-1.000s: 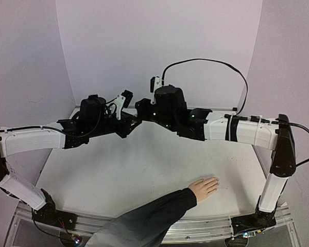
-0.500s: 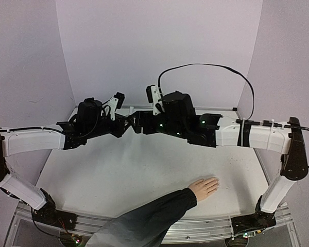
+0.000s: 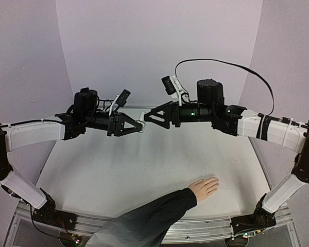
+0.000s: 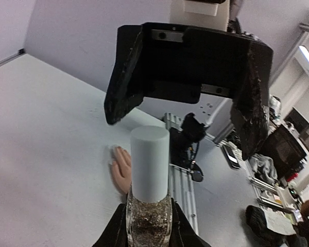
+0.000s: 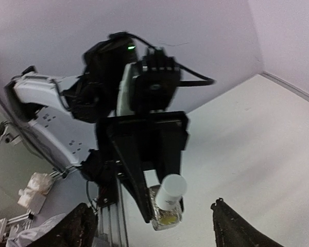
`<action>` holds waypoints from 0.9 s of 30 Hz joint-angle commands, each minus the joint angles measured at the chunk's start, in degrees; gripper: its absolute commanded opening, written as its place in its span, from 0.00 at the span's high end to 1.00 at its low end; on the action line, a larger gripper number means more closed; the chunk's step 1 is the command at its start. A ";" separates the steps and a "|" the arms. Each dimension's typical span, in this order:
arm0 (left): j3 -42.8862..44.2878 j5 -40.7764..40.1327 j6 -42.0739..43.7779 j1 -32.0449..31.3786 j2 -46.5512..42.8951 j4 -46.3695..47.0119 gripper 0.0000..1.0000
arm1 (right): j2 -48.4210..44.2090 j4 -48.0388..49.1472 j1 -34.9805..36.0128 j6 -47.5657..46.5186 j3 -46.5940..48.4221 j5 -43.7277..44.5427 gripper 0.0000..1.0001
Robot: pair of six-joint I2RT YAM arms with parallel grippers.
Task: Paint the nails
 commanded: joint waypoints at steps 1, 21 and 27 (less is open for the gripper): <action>3.24 15.86 -1.83 -0.72 0.37 4.54 1.00 | 1.00 8.83 0.61 0.16 0.61 -16.97 0.26; 4.48 19.36 -0.83 -3.39 2.44 4.93 1.00 | 5.52 19.72 0.56 7.86 1.49 -24.96 0.72; 4.92 19.16 -0.84 -3.39 2.42 4.93 1.00 | 6.35 20.92 0.63 8.91 1.04 -25.89 0.77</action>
